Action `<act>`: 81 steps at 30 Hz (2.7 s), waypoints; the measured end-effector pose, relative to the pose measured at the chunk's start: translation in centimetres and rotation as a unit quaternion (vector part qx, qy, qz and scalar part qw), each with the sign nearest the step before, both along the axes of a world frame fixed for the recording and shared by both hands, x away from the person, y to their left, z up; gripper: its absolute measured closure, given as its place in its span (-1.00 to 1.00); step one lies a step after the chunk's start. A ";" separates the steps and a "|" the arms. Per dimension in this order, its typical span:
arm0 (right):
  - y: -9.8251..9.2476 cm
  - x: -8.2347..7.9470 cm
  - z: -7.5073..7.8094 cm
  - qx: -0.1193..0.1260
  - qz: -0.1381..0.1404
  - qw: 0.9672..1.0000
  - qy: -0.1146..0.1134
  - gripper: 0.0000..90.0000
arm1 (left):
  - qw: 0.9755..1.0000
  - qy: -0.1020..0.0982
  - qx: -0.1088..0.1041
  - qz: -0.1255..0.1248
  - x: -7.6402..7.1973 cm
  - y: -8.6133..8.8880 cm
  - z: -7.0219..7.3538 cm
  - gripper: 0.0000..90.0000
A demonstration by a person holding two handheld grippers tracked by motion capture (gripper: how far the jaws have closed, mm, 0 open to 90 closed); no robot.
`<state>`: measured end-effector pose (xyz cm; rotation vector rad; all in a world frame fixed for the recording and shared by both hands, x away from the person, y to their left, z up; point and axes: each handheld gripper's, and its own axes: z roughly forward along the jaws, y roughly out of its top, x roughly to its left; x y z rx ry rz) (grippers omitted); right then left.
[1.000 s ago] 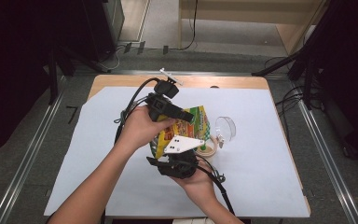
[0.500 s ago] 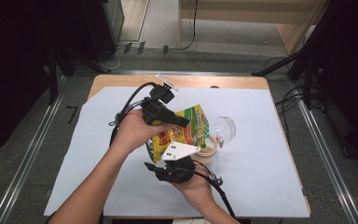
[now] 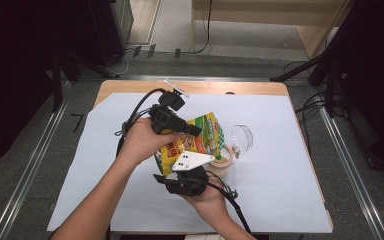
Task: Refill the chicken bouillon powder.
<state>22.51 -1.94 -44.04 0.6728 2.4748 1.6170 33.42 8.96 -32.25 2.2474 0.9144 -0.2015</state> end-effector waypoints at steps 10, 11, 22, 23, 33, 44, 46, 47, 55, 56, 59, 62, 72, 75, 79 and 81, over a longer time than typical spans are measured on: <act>-0.8 0.7 1.2 0.030 -0.004 0.999 0.032 0.42 | 1.000 -0.007 0.015 0.006 0.8 -1.5 0.9 0.73; -0.9 0.7 1.3 0.031 -0.004 0.999 0.034 0.42 | 1.000 -0.008 0.016 0.008 1.0 -1.5 0.9 0.72; -0.8 0.9 1.7 0.034 -0.008 0.999 0.036 0.44 | 1.000 -0.015 0.024 0.008 0.9 -2.1 1.2 0.68; -0.7 0.9 1.5 0.032 -0.007 0.999 0.038 0.45 | 1.000 -0.014 0.024 0.006 0.9 -2.2 1.1 0.68; -0.8 0.8 1.8 0.030 -0.010 0.999 0.026 0.47 | 0.999 -0.025 0.027 0.010 0.7 -2.5 1.5 0.68; -0.8 0.9 1.4 0.028 -0.010 0.999 0.034 0.47 | 0.999 -0.025 0.031 0.005 0.4 -2.8 1.4 0.67; -0.8 0.9 1.6 0.030 -0.010 0.999 0.031 0.46 | 0.999 -0.025 0.030 0.006 0.6 -2.7 1.6 0.68; -0.8 0.9 1.6 0.031 -0.009 0.999 0.032 0.46 | 0.999 -0.021 0.029 0.008 0.7 -2.7 1.5 0.68; -0.9 0.8 2.1 0.029 -0.009 0.999 0.024 0.49 | 0.999 -0.016 0.028 0.015 1.2 -2.5 1.1 0.68; -0.8 0.8 2.0 0.027 -0.009 0.999 0.027 0.49 | 0.999 -0.017 0.030 0.014 1.1 -2.5 1.1 0.68; -0.8 0.8 1.8 0.023 -0.008 0.999 0.024 0.49 | 0.999 -0.019 0.024 0.013 1.0 -2.3 1.1 0.67; -0.7 0.8 1.7 0.019 -0.006 1.000 0.019 0.45 | 1.000 -0.017 0.018 0.013 0.8 -2.1 1.1 0.67; -0.1 0.3 0.6 0.005 0.008 1.000 0.005 0.37 | 1.000 -0.007 -0.015 0.011 0.2 -0.4 0.3 0.71; 0.0 0.1 0.3 0.003 0.008 1.000 0.008 0.35 | 1.000 -0.005 -0.019 0.008 0.1 0.0 0.1 0.71; 0.2 -0.1 0.0 -0.004 0.014 1.000 0.000 0.32 | 1.000 -0.002 -0.022 0.006 0.0 0.5 -0.2 0.73; 0.2 -0.1 -0.2 -0.003 0.015 1.000 0.003 0.32 | 1.000 -0.001 -0.025 0.006 -0.1 0.7 -0.4 0.73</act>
